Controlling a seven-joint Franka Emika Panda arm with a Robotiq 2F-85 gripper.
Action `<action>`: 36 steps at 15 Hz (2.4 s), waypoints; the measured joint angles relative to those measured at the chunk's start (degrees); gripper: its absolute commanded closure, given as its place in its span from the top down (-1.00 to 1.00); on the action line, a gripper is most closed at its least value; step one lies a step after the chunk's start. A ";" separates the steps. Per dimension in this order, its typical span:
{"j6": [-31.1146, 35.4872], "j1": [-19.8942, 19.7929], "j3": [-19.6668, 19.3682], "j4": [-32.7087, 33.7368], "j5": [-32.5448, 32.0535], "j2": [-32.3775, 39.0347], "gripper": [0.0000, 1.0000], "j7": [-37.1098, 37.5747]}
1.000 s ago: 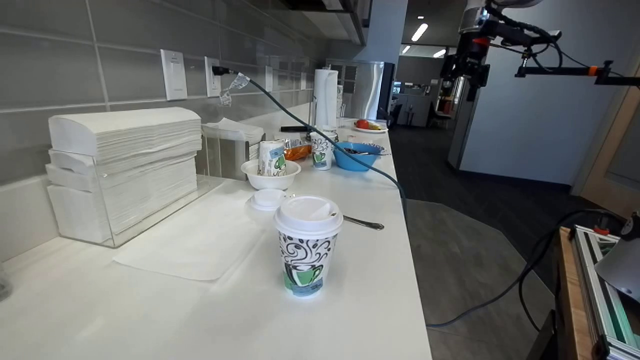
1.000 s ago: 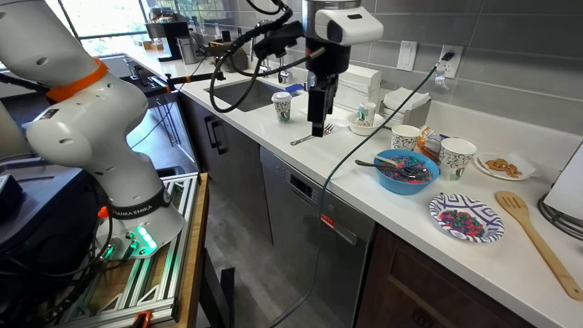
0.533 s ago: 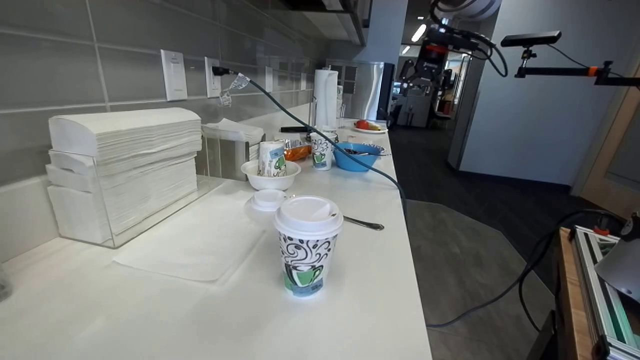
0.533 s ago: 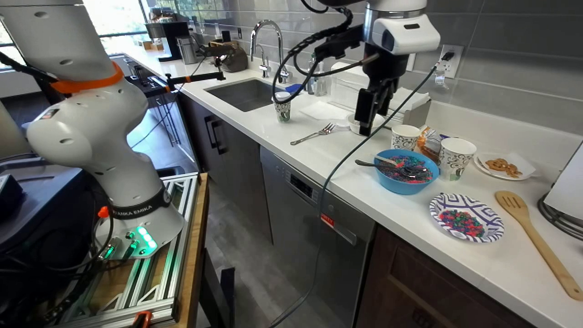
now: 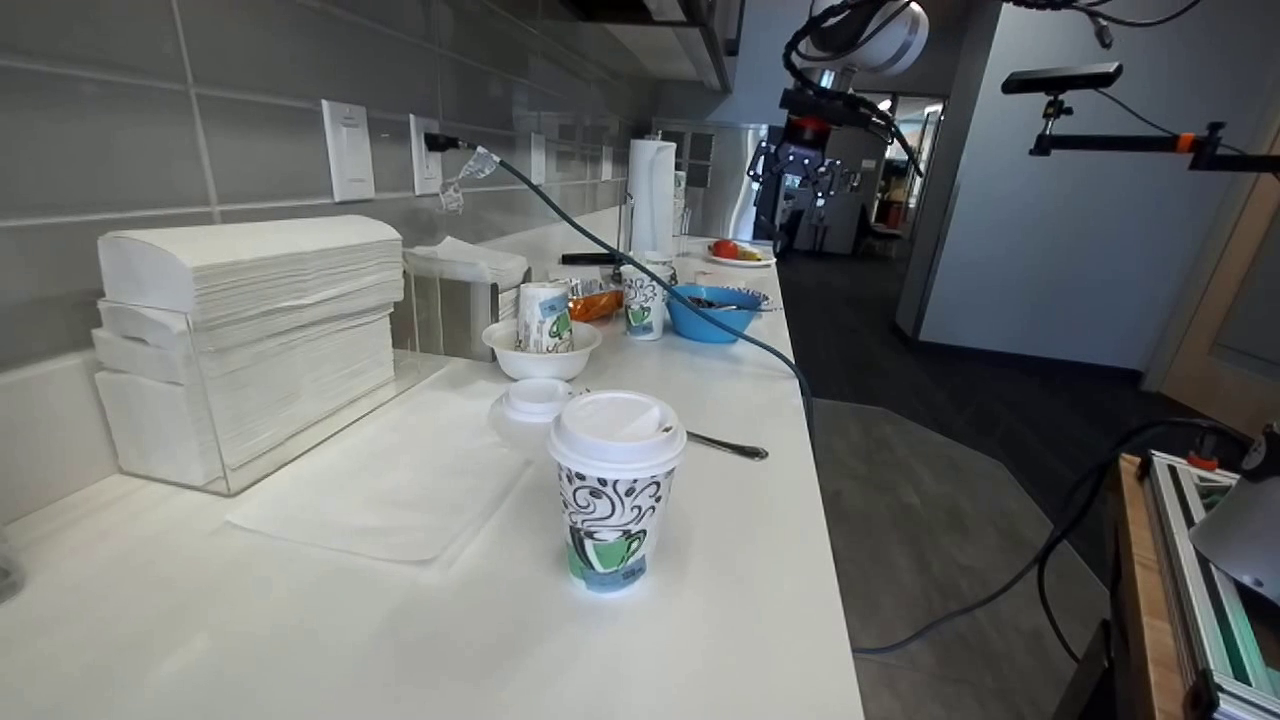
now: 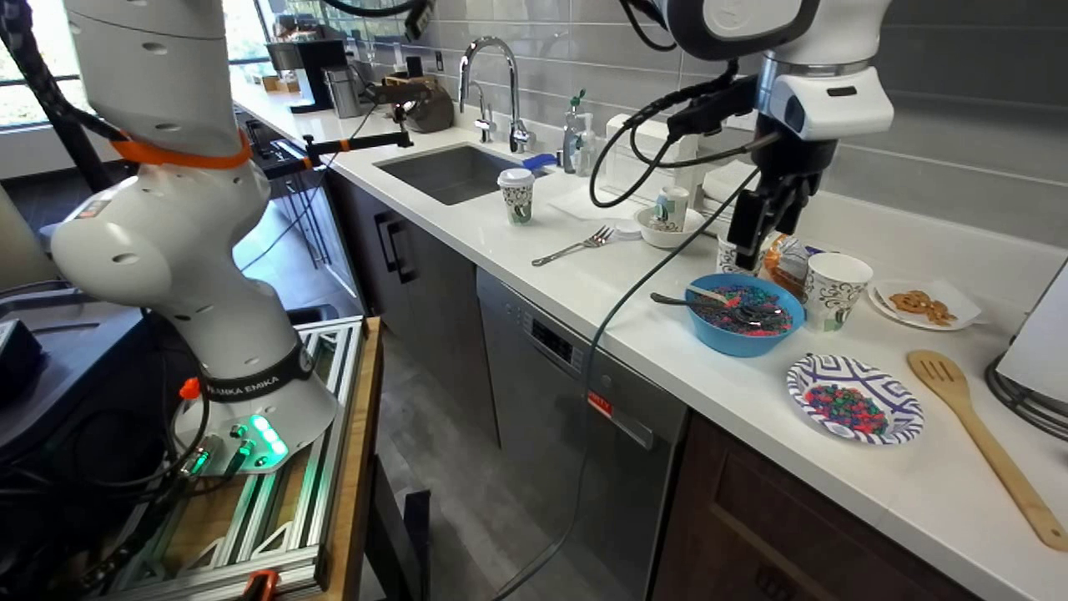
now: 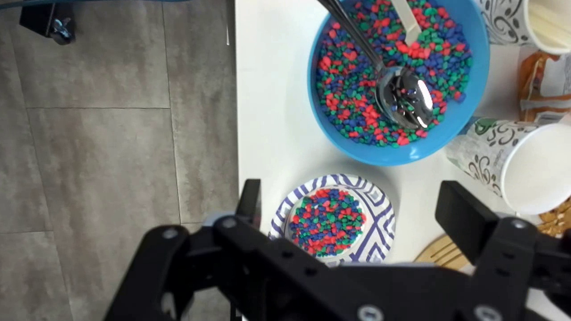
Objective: Pick up the small brown object on the right side of the bowl and put it in the plate with blue markings on the right
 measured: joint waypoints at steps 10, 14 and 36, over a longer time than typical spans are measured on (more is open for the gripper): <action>0.61 -1.43 -0.83 9.55 5.43 10.92 1.00 0.47; 0.60 -1.42 -0.91 9.98 5.50 11.02 1.00 0.63; -11.19 -3.47 0.95 46.33 5.60 39.85 1.00 16.51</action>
